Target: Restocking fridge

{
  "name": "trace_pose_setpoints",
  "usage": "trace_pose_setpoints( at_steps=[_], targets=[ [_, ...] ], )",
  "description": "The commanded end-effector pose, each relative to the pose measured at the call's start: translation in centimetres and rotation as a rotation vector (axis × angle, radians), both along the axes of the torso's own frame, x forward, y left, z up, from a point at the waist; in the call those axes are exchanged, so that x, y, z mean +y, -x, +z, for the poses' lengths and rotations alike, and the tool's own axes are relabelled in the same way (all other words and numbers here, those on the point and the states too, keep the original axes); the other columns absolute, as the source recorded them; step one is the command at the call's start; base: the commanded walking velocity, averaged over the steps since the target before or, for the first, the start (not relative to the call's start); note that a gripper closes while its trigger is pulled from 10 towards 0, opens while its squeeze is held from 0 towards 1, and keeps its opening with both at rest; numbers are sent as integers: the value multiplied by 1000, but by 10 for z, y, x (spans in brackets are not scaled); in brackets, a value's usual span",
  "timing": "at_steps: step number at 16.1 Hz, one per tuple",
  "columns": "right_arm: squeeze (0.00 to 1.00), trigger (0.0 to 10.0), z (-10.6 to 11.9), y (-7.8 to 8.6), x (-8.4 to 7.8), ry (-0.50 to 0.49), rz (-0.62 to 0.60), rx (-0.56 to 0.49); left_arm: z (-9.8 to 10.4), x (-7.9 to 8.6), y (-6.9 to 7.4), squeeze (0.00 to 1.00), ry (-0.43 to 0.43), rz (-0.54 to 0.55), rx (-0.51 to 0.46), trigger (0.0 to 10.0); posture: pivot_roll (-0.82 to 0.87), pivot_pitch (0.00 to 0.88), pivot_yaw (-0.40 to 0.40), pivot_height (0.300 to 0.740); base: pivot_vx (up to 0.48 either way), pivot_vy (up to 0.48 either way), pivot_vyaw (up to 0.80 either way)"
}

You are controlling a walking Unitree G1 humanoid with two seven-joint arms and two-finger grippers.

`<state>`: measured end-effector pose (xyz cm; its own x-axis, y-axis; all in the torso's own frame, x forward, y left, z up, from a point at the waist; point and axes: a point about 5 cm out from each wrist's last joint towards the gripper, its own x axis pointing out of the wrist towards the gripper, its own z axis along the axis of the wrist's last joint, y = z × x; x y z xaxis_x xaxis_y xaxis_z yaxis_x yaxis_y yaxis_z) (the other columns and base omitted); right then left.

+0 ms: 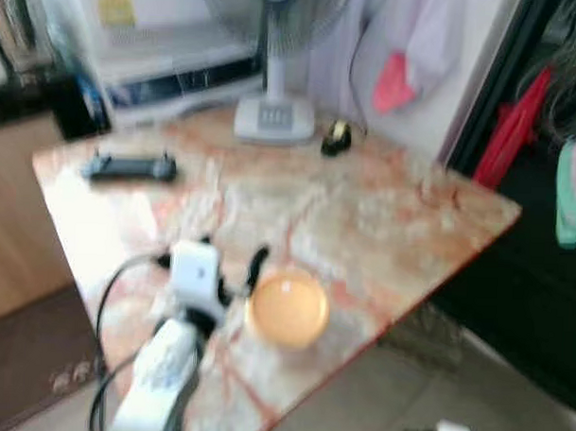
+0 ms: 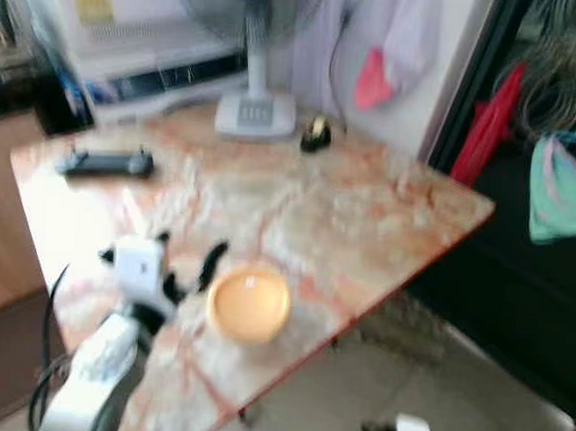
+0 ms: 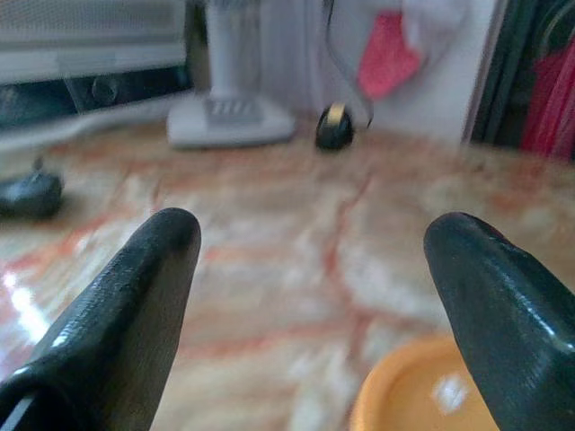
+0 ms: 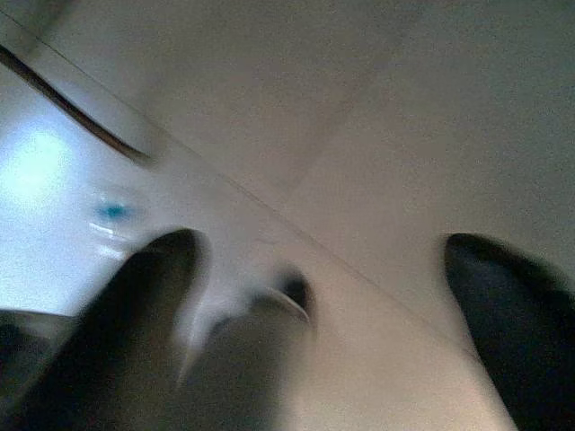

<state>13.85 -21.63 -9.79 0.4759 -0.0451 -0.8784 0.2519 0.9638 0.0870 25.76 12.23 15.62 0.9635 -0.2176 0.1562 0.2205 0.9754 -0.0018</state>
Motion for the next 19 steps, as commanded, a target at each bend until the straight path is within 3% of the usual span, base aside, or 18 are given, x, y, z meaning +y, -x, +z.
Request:
trace_pose_setpoints(
  at_steps=[1, 3, 4, 7, 8, 9, 10, 11, 14, 17, 18, 19],
  targets=[
    [0, 10000, -2, 10, -7, 15, -11, 32, 0, -2, 2, 0, 28, 3, 10, 10000, 123, 0, -35, 740, 0, 0, 0],
    [0, 10000, -2, 10, -6, 14, -8, 33, -3, 6, 1, 0, 138, 57, 51, 10000, 120, 0, -33, 740, 0, 0, 0],
    [0, 10000, -2, 10, -6, 13, -8, 33, -5, 16, -2, 0, 250, 98, 93, 10000, 118, 0, -32, 740, 0, 0, 0],
    [0, 10000, -2, 10, -6, 15, -8, 32, -9, 28, -11, 0, 294, 112, 138, 10000, 114, 0, -35, 740, 0, 0, 0],
    [0, 10000, -2, 9, -7, 16, -6, 33, -7, 28, -19, 67, 296, 62, 144, 10000, 114, 0, -36, 740, 0, 0, 0],
    [0, 10000, -2, 9, -7, 16, -5, 33, -6, 26, -23, 1000, 333, 46, 156, 10000, 106, 0, -36, 740, 0, 0, 0],
    [0, 10000, -2, 9, -7, 17, -4, 32, -7, 23, -28, 1000, 352, 18, 181, 10000, 103, 0, -41, 740, 0, 0, 0],
    [0, 10000, -2, 9, -8, 20, 0, 32, -14, 17, -36, 1000, 274, -3, 208, 10000, 102, 0, -45, 740, 0, 0, 0],
    [0, 10000, -1, 8, -9, 28, 15, 30, -18, 2, -48, 1000, 339, -61, 247, 10000, 84, 0, -48, 740, 0, 0, 0],
    [0, 10000, -1, 7, -9, 29, 12, 27, -24, 4, -59, 1000, 341, -11, 284, 10000, 79, 0, -54, 740, 0, 0, 0],
    [0, 10000, 0, 6, -9, 29, 12, 27, -25, 4, -60, 0, 361, -3, 287, 10000, 79, 0, -55, 740, 0, 0, 0],
    [0, 10000, 0, 6, -9, 30, 14, 26, -26, 6, -60, 0, 386, 4, 292, 10000, 79, 0, -58, 740, 0, 0, 0]
  ],
)
